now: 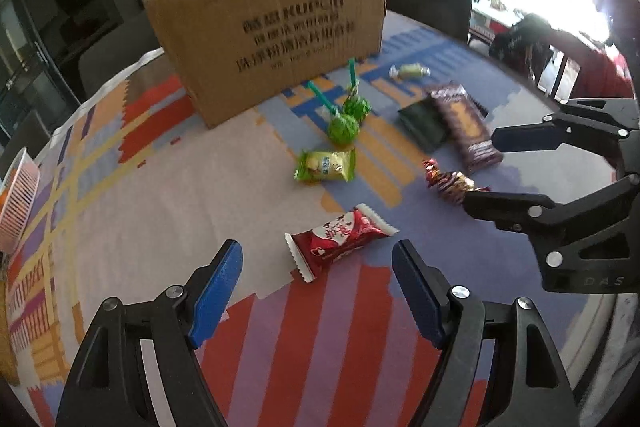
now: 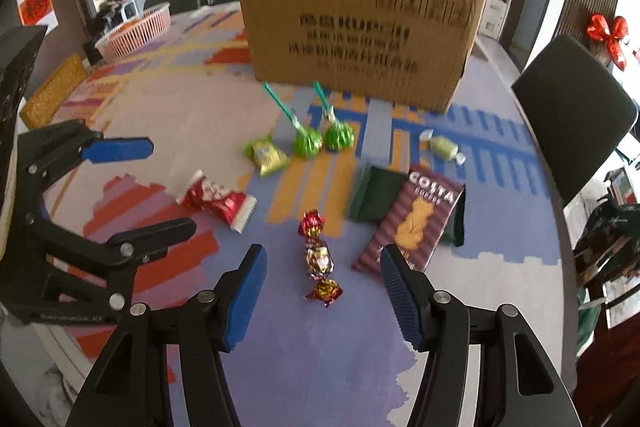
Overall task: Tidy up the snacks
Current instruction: 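Grasp the gold wrapped candy with the right tool while the left grasps the red wafer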
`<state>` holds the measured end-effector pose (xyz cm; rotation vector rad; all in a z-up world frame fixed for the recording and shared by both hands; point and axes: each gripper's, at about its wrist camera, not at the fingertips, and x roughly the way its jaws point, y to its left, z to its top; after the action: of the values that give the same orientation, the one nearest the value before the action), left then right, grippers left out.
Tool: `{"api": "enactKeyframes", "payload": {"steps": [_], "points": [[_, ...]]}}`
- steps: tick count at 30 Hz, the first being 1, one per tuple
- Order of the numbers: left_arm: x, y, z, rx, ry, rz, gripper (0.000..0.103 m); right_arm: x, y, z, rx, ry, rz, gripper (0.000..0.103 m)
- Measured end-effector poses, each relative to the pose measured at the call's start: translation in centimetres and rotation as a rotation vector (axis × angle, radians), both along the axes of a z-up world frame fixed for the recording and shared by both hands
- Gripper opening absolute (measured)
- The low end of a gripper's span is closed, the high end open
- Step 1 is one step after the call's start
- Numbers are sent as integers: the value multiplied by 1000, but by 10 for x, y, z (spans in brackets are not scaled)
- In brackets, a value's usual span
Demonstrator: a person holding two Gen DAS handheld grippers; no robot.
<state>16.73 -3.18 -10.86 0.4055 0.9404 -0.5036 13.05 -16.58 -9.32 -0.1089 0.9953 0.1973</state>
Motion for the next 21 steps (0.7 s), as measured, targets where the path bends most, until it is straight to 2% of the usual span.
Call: {"api": "enactKeyframes", "payload": {"steps": [11, 16, 21], "points": [[19, -13, -12, 49, 11, -79, 76, 13, 0, -17, 31, 70, -1, 48], [25, -14, -15, 17, 55, -78, 63, 17, 2, -21, 54, 93, 5, 43], [27, -15, -22, -20, 119, -66, 39, 21, 2, -23, 71, 100, 6, 38]]}}
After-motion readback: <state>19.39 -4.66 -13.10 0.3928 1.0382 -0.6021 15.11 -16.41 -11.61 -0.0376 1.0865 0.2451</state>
